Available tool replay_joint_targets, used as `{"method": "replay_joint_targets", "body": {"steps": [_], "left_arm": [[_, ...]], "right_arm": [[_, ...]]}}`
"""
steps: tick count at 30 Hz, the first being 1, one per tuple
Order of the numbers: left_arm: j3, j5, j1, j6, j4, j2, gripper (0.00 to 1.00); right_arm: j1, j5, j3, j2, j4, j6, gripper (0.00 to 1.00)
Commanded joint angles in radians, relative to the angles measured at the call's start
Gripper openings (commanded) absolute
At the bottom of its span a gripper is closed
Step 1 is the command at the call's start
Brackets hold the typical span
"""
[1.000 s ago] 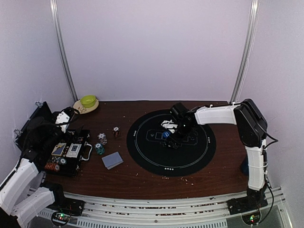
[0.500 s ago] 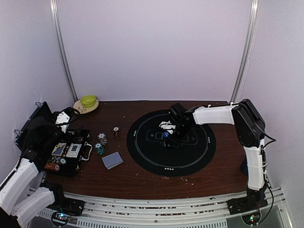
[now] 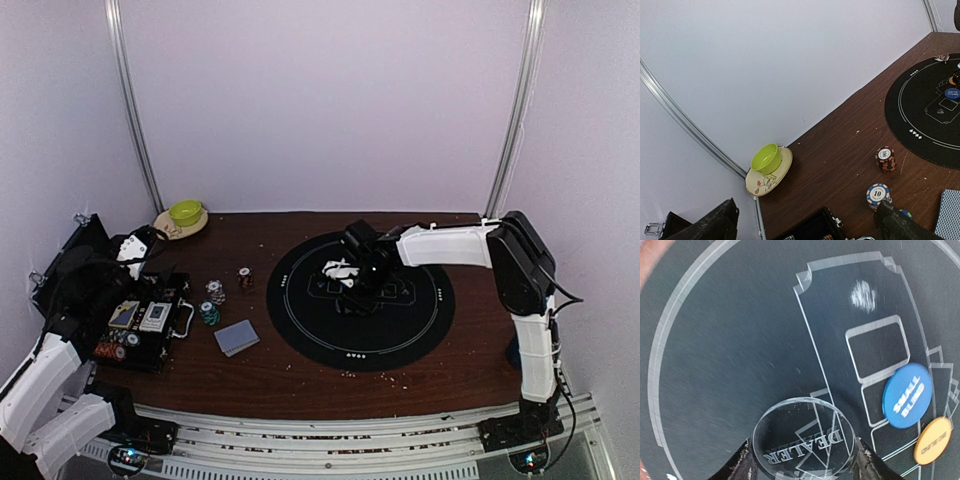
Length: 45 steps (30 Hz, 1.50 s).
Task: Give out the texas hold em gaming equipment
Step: Pick up the dealer button from the poker table mat, then place the dealer button in the dealer area.
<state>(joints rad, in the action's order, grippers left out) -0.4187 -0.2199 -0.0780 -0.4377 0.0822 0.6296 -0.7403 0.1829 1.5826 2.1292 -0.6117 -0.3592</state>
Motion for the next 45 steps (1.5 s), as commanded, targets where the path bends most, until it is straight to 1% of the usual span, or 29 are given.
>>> {"method": "replay_joint_targets", "body": {"steps": [1,4,8,11,14,16,22,31,45], "left_arm": [[0.008,0.004,0.008,-0.016,0.059,0.004,0.98],[0.008,0.002,0.008,-0.02,0.056,0.003,0.98],[0.008,-0.001,0.008,-0.024,0.052,0.001,0.98],[0.009,-0.005,0.008,-0.03,0.05,-0.004,0.98],[0.011,-0.003,0.008,-0.038,0.05,-0.002,0.98],[0.011,-0.003,0.008,-0.042,0.049,0.0,0.98],[0.012,-0.013,0.008,-0.046,0.045,-0.001,0.98],[0.012,-0.01,0.008,-0.053,0.043,-0.004,0.98],[0.015,-0.015,0.009,-0.054,0.045,-0.003,0.98]], "right_arm": [[-0.012,0.001,0.082,-0.074,0.011,0.012,0.46],[-0.013,0.011,0.15,-0.041,0.007,0.02,0.44],[-0.013,0.057,0.35,0.067,-0.047,0.052,0.43],[-0.015,0.06,0.491,0.151,-0.063,0.089,0.43],[-0.022,0.065,0.61,0.225,-0.073,0.12,0.43],[-0.033,0.066,0.658,0.259,-0.063,0.133,0.42],[-0.053,0.066,0.716,0.339,-0.034,0.168,0.44],[-0.056,0.013,0.791,0.472,-0.025,0.199,0.45],[-0.054,-0.032,0.784,0.481,-0.056,0.175,0.45]]}}
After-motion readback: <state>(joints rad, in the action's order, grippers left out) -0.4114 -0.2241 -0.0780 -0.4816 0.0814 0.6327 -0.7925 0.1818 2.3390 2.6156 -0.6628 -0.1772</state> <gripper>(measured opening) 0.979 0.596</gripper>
